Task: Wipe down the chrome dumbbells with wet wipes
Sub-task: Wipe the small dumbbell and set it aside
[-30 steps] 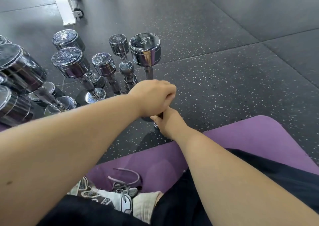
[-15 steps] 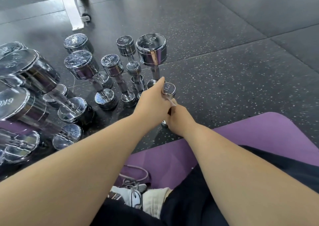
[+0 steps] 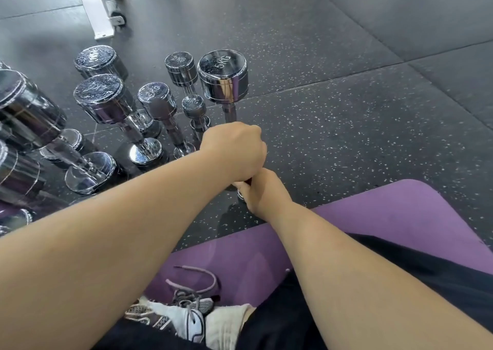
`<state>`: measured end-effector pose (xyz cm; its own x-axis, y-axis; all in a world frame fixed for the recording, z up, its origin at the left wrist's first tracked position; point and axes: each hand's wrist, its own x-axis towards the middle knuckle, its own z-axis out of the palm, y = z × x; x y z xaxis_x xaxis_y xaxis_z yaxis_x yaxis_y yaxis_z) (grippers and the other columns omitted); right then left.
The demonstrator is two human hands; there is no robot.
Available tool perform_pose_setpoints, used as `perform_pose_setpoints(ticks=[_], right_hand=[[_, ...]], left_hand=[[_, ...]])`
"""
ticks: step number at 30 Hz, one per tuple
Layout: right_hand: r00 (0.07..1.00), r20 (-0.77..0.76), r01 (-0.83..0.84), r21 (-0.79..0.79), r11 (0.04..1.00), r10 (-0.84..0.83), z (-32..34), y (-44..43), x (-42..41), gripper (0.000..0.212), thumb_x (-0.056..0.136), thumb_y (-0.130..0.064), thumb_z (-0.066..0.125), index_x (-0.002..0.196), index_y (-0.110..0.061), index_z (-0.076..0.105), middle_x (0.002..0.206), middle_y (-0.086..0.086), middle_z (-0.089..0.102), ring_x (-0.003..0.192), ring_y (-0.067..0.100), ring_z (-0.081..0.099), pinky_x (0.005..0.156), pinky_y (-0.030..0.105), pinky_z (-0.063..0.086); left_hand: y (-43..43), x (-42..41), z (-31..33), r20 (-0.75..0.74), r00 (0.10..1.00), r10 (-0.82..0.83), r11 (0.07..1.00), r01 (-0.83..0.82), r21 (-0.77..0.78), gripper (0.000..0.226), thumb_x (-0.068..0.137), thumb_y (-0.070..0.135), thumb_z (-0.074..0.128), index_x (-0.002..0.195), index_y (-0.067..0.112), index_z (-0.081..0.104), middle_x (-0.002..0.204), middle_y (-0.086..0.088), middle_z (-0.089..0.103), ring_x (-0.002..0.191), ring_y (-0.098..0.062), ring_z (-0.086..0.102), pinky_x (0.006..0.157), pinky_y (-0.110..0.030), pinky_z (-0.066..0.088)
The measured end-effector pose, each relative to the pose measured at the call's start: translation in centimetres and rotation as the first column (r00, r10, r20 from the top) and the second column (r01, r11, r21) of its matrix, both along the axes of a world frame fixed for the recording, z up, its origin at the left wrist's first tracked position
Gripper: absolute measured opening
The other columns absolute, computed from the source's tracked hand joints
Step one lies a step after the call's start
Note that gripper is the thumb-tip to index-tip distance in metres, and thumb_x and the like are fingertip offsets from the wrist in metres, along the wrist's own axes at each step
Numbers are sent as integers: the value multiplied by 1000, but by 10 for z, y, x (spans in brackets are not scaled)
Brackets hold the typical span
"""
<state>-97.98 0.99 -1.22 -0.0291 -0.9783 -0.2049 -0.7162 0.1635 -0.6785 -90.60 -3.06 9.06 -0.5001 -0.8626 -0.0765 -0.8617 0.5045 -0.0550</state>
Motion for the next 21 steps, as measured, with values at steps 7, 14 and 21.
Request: perform_pose_setpoints(ticks=[7, 14, 21], right_hand=[[995, 54, -76, -67, 995, 80, 18, 3, 3, 27, 94, -15, 55, 120, -9, 48, 100, 12, 67, 87, 32, 57, 69, 31, 38], [986, 166, 2, -17, 1000, 1, 18, 3, -2, 29, 95, -24, 56, 120, -12, 47, 95, 1, 62, 95, 27, 61, 80, 37, 48], [986, 163, 33, 14, 999, -34, 18, -1, 1, 21, 93, -23, 58, 109, -14, 48, 101, 7, 67, 97, 30, 60, 83, 40, 49]], left_hand=[[7, 39, -40, -316, 910, -268, 899, 118, -421, 32, 97, 23, 43, 81, 7, 66, 80, -8, 61, 64, -33, 59, 59, -35, 48], [18, 37, -43, -415, 801, -431, 847, 202, -491, 29, 67, -12, 80, 92, 2, 76, 106, -12, 74, 105, -25, 62, 98, -30, 40], [37, 27, -23, -645, 754, 122, 972, -222, -76, 20, 95, 14, 60, 108, 19, 73, 118, 5, 70, 111, -21, 64, 94, -33, 49]])
